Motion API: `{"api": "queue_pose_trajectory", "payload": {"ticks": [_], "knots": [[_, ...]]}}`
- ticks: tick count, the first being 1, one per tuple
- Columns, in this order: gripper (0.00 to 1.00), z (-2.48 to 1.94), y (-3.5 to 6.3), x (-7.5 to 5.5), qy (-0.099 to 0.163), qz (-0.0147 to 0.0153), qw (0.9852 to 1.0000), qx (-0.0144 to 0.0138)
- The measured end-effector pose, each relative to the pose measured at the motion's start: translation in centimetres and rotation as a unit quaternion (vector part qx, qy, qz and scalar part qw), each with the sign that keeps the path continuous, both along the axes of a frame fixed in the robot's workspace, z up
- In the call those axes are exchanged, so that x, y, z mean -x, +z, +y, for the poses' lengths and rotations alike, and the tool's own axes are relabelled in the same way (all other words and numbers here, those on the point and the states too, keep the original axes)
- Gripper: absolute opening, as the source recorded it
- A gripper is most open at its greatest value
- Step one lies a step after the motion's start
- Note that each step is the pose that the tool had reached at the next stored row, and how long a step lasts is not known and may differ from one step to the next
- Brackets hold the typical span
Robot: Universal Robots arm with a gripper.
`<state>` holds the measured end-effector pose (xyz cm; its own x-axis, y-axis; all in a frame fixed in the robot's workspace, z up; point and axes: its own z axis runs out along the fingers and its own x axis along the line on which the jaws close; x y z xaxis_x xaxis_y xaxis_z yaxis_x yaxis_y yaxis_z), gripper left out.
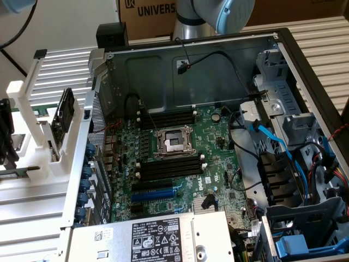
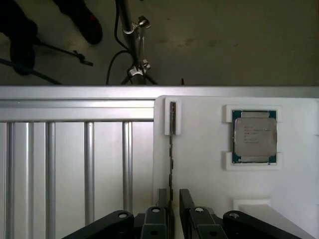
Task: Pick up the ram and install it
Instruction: 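Pick up the ram and move it above insertion slot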
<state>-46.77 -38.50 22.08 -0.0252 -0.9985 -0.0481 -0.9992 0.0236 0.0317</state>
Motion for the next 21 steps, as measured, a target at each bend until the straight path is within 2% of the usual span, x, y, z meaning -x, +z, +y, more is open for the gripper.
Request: {"api": "queue_pose_trajectory", "payload": {"ticks": [14,21], "knots": [[0.24,-0.11,-0.89,0.0,0.0,0.0,1.0,0.0003],[0.24,-0.11,-1.32,0.0,0.0,-0.0009,1.0,0.0003]]}}
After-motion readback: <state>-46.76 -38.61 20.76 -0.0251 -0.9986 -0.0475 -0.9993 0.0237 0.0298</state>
